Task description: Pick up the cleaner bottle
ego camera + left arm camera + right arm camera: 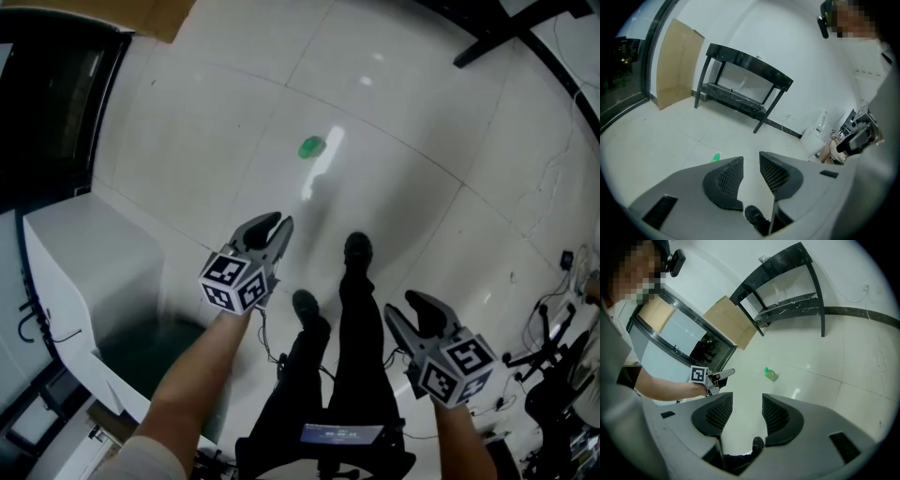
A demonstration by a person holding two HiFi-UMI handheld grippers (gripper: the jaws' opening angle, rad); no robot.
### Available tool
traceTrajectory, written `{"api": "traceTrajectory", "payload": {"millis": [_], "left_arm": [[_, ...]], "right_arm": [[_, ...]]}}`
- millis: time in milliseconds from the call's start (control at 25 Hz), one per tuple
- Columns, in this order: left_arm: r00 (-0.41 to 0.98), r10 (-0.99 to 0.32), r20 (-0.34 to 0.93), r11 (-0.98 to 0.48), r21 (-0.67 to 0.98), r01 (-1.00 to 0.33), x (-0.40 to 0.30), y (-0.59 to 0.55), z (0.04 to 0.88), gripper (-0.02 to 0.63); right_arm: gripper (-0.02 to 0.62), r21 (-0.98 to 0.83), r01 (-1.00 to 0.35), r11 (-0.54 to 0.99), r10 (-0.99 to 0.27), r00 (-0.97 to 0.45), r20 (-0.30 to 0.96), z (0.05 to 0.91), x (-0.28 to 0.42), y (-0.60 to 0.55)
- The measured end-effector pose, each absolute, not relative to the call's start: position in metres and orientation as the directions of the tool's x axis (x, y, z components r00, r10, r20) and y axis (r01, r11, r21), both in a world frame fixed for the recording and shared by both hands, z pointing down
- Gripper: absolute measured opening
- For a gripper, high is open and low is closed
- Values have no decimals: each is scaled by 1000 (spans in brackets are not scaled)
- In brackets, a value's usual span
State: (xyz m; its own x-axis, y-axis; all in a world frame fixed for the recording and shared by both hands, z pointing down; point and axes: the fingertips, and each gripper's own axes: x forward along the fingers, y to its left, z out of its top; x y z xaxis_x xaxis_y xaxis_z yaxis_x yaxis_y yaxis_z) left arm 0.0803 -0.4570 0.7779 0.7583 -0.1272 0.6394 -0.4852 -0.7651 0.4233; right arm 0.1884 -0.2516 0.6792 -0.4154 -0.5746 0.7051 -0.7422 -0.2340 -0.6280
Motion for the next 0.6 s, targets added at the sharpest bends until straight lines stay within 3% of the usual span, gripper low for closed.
{"api": "traceTrajectory", "payload": {"millis": [600], "left_arm": [[720,-113,685,-800,367,-474,120,-482,895,110]], "right_arm": [[202,-606,-766,-214,-528,-432,731,758,204,-244]]}}
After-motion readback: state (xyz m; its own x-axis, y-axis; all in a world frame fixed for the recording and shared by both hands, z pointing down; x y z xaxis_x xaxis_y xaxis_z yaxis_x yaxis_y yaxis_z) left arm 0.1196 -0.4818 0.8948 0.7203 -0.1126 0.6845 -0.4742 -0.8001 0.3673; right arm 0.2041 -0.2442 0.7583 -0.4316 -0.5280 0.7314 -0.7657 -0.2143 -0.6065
